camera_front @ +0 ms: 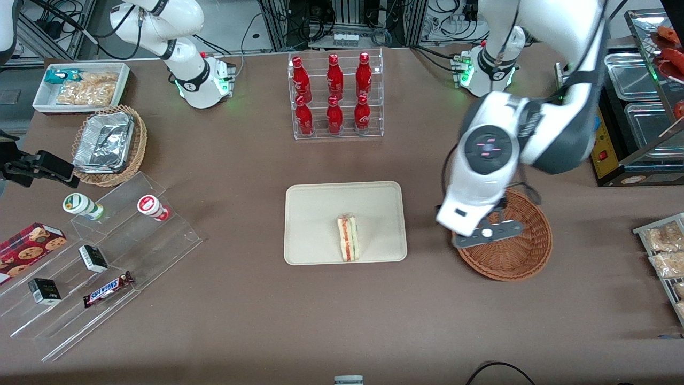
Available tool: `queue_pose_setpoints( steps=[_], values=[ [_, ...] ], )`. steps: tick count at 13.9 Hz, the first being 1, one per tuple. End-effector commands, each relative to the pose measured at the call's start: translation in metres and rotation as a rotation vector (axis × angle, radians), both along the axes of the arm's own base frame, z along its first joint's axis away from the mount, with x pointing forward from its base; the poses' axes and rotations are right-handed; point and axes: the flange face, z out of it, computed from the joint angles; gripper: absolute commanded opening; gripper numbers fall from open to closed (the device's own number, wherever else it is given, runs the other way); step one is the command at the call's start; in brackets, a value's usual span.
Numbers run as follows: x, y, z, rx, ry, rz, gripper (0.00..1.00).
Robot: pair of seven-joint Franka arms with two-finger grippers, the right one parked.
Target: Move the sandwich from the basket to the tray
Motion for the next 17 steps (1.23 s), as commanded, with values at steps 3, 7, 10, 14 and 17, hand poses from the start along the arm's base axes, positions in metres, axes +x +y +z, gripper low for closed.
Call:
queue_pose_setpoints(
  steps=[3,7,10,14,17],
  values=[
    [-0.011,0.117,0.058,-0.067,0.083,-0.088,1.0],
    [-0.026,0.147,0.098,-0.083,0.039,-0.054,1.0],
    [-0.061,0.137,0.117,-0.118,0.031,-0.063,1.0],
    [-0.095,0.126,0.137,-0.122,0.042,-0.109,1.0],
    [-0.094,0.126,0.146,-0.129,0.018,-0.115,1.0]
  ],
)
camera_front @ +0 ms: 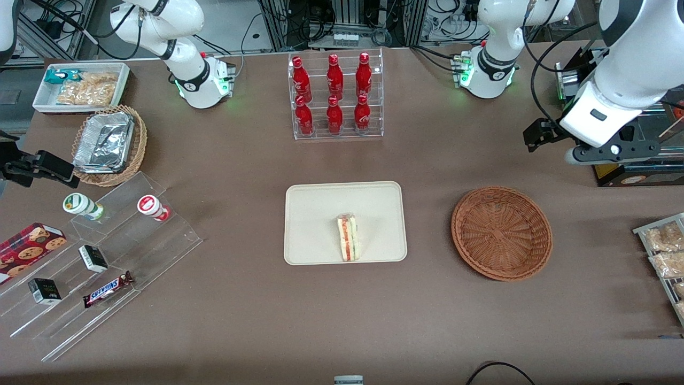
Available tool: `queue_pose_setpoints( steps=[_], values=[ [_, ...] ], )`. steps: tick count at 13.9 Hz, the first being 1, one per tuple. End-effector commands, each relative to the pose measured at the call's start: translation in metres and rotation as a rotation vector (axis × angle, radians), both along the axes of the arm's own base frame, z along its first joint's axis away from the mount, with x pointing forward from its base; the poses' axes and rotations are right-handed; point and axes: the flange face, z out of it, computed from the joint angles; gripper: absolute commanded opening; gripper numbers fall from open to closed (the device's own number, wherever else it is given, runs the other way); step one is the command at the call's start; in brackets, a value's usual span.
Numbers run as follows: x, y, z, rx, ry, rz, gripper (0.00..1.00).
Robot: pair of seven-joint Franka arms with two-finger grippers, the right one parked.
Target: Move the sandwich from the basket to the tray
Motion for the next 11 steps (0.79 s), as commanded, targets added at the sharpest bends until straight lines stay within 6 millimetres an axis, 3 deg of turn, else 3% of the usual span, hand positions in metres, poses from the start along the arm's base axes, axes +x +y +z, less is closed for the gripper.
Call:
queue_pose_setpoints(
  steps=[1,11],
  values=[
    [-0.006,0.0045,0.0042,-0.015,-0.003,-0.009,1.0],
    [0.002,0.0037,0.0113,-0.023,0.007,-0.011,1.0]
  ],
)
